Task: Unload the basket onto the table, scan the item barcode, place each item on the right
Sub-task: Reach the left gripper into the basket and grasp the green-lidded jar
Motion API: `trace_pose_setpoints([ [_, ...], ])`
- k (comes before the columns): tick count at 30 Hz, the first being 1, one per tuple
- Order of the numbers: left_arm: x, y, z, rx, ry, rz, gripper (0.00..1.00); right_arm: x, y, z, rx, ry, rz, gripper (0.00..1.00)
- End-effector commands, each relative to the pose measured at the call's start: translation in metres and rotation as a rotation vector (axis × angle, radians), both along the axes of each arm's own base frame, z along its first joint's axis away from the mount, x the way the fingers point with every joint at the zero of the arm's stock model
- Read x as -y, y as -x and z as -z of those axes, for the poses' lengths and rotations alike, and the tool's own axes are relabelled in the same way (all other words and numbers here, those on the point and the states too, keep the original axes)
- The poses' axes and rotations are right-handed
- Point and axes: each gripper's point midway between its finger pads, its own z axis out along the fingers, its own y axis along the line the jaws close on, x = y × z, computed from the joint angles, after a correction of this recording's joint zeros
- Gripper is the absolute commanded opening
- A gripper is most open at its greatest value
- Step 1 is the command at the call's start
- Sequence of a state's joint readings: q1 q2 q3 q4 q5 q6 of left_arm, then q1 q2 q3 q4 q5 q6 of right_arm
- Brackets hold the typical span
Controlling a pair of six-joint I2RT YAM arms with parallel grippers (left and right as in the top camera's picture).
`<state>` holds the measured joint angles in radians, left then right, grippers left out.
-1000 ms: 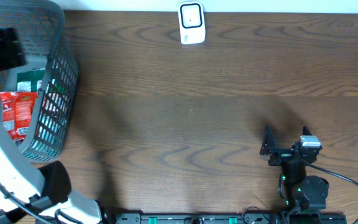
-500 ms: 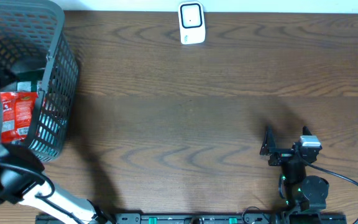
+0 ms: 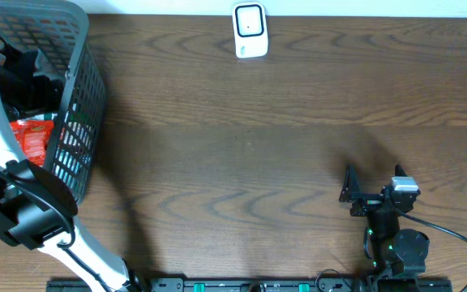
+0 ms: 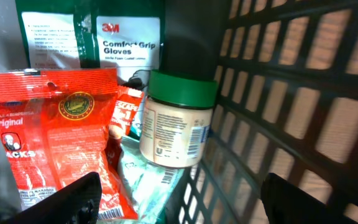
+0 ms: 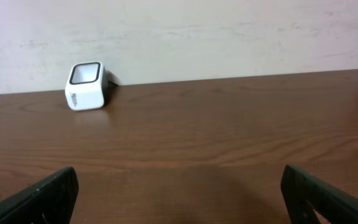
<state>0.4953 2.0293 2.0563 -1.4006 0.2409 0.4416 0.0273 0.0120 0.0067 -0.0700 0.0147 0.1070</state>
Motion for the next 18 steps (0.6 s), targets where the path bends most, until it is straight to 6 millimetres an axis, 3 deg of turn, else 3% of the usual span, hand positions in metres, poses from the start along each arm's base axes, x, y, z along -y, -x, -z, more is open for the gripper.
trace_pose_setpoints([
  [1,0.003,0.007,0.019,-0.045,0.003,0.012,0.83,0.002,0.0,0.001,-0.001,-0.011,0.01,0.99],
  [9,0.009,0.018,0.069,-0.102,0.032,0.064,0.83,0.002,0.0,0.001,-0.001,-0.011,0.01,0.99],
  [18,0.012,0.024,0.108,-0.116,0.039,0.063,0.83,0.002,0.0,0.001,-0.002,-0.011,0.01,0.99],
])
